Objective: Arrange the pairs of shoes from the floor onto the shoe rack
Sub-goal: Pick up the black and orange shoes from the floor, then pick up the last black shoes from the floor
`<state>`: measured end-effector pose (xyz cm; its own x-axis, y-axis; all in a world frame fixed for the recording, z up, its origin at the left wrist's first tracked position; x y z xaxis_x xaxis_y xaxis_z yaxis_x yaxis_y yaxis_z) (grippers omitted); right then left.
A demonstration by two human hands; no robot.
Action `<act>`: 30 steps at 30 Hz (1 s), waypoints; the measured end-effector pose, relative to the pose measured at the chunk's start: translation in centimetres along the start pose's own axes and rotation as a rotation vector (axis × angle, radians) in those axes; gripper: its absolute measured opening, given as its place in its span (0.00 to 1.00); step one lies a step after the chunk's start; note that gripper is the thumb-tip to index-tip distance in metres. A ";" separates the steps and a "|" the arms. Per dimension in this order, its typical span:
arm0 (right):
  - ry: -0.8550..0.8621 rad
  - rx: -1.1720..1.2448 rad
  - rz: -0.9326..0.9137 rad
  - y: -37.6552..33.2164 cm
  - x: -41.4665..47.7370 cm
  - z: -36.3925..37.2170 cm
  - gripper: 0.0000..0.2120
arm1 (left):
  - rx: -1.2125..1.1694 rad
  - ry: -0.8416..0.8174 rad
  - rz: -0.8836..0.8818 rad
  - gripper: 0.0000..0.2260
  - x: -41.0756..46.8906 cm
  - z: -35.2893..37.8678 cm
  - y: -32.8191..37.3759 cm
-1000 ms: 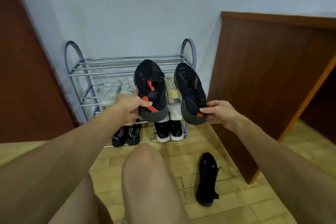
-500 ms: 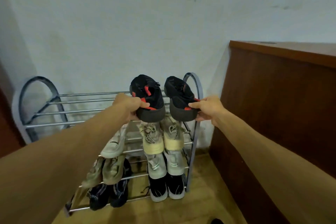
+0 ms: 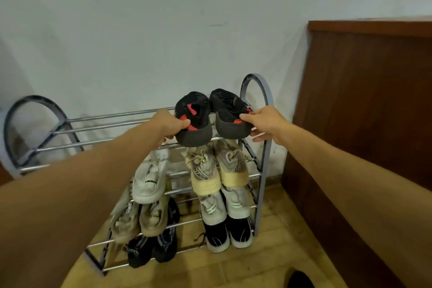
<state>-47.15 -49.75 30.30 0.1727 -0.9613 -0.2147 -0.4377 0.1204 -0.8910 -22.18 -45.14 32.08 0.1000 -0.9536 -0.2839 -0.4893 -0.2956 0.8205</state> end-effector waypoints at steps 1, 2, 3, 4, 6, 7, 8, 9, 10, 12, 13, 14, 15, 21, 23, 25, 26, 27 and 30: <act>-0.010 0.004 -0.005 0.1 -0.4 0.2 0.15 | -0.009 -0.003 0.010 0.22 -0.4 0.1 0.0; -0.008 0.002 -0.016 0.2 -1.1 0.2 0.14 | -0.028 -0.009 0.028 0.22 -1.1 0.2 0.2; 0.004 -0.012 -0.028 0.4 -1.9 0.0 0.14 | -0.052 -0.011 0.052 0.20 -2.0 0.3 0.5; 0.020 -0.028 -0.037 0.6 -2.6 -0.3 0.16 | -0.065 -0.003 0.078 0.16 -2.8 0.3 0.7; 0.014 -0.089 -0.029 1.3 -4.7 -0.8 0.17 | -0.078 0.028 0.120 0.11 -5.0 0.3 1.0; -0.015 -0.136 -0.013 1.6 -5.9 -0.8 0.16 | -0.066 0.047 0.142 0.13 -6.5 0.3 1.2; -0.056 -0.183 0.005 1.9 -7.2 -0.7 0.15 | -0.048 0.059 0.164 0.14 -7.9 0.3 1.4; -0.102 -0.228 0.024 2.3 -8.6 -0.5 0.14 | -0.034 0.057 0.193 0.13 -9.3 0.6 1.5; -0.138 -0.268 0.038 2.6 -10.1 -0.4 0.13 | -0.026 0.043 0.221 0.09 -10.5 1.1 1.7; -0.178 -0.338 0.047 3.4 -12.9 -0.4 0.14 | 0.014 0.008 0.260 0.08 -13.2 2.6 2.1; -0.191 -0.373 0.047 3.9 -14.1 -0.4 0.15 | 0.041 -0.009 0.269 0.12 -14.3 3.5 2.2; -0.214 -0.412 0.047 4.6 -15.2 -0.1 0.17 | 0.065 -0.027 0.269 0.14 -15.1 4.7 1.9; -0.242 -0.446 0.059 5.6 -16.2 0.3 0.18 | 0.093 -0.067 0.264 0.14 -16.0 6.3 1.5; -0.348 -0.467 0.183 16.1 -20.7 2.8 0.24 | 0.246 -0.423 0.187 0.06 -18.9 18.6 -4.4; -0.366 -0.350 0.268 20.7 -21.2 3.1 0.29 | 0.346 -0.555 0.143 0.07 -18.6 22.6 -6.9; -0.376 -0.290 0.363 25.6 -21.6 3.5 0.31 | 0.447 -0.668 0.094 0.16 -18.0 26.2 -10.1; -0.376 -0.269 0.410 28.1 -21.7 3.8 0.31 | 0.484 -0.706 0.066 0.20 -17.7 27.7 -11.7; -0.376 -0.240 0.452 30.5 -21.9 4.0 0.31 | 0.523 -0.737 0.050 0.21 -17.6 29.0 -13.1; -0.344 -0.172 0.557 36.9 -22.5 5.0 0.29 | 0.638 -0.801 -0.002 0.24 -17.1 31.9 -17.5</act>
<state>-62.75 -22.44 0.23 0.1388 -0.6303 -0.7639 -0.6718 0.5068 -0.5402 -42.96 -21.84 6.76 -0.3923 -0.5658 -0.7253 -0.8830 0.0109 0.4692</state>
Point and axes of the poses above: each hand's wrist, its own x-axis towards the middle knuckle, its own z-axis out of the palm, y = z × x, the point moved 8 cm from there along x, towards the middle knuckle, and after that the axes turned 12 degrees about -y, right-handed, at the moved point
